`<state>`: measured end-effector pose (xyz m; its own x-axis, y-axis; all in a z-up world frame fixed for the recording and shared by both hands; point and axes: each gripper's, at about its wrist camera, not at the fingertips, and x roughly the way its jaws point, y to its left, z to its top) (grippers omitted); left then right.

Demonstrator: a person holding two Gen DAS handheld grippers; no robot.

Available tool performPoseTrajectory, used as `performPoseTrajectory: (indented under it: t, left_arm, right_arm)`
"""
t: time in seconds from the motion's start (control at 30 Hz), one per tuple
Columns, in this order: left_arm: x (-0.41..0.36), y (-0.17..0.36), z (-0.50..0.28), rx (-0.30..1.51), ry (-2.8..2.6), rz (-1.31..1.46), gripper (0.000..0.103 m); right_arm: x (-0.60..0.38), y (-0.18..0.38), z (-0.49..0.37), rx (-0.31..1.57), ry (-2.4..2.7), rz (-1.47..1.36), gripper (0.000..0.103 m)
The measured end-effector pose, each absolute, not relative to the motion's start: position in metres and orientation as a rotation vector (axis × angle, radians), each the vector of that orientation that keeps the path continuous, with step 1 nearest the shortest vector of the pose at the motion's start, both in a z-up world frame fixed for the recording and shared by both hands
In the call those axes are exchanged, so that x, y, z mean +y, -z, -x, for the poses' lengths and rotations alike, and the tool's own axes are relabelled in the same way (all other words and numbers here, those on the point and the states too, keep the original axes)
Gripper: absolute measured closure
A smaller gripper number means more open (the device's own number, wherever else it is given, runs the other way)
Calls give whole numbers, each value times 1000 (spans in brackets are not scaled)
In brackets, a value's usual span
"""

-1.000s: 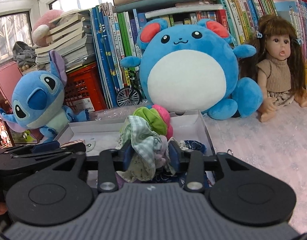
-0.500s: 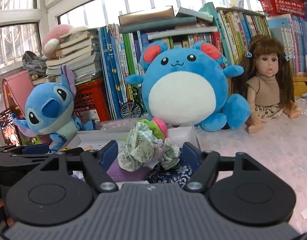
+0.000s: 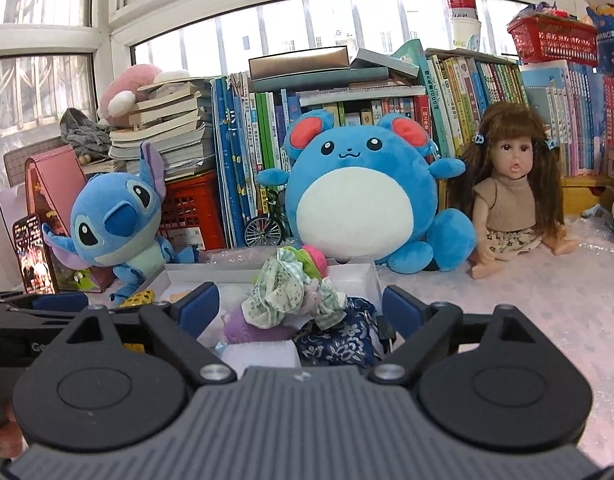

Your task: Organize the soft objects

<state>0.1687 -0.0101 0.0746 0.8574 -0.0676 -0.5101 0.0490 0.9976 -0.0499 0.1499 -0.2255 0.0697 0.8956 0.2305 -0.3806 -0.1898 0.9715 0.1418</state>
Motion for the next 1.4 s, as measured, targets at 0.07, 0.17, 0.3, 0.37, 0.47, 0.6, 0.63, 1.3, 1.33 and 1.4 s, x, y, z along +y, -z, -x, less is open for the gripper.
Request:
performPoseTrajectory:
  t: [0.07, 0.17, 0.3, 0.37, 0.47, 0.6, 0.63, 1.3, 1.33, 1.4]
  left_arm:
    - [-9, -75, -162, 539, 65, 38, 14]
    - [-7, -73, -154, 544, 61, 49, 14]
    - [-5, -70, -144, 545, 61, 50, 14]
    - [-5, -68, -139, 545, 54, 40, 14]
    - [-5, -64, -132, 555, 48, 46, 14]
    - [-3, -56, -124, 568, 42, 59, 12]
    - [-2, -54, -122, 572, 38, 56, 12]
    - [3, -3, -120, 681, -52, 39, 12]
    - [2, -2, -121, 684, -56, 39, 12]
    - [2, 0, -123, 692, -64, 35, 11]
  right_arm:
    - [-226, -69, -146, 414, -217, -97, 9]
    - [-227, -68, -142, 433, -203, -97, 8]
    - [-230, -63, -135, 449, -196, -98, 7]
    - [-231, -61, -131, 454, -193, -94, 6]
    - [-232, -57, -124, 461, -192, -94, 6]
    - [-232, -49, -117, 478, -189, -89, 4]
    - [-231, -47, -116, 481, -187, -85, 2]
    - [-214, 2, -111, 609, -160, -40, 1]
    - [-213, 4, -111, 614, -159, -37, 0]
    - [-211, 6, -113, 624, -158, -32, 0]
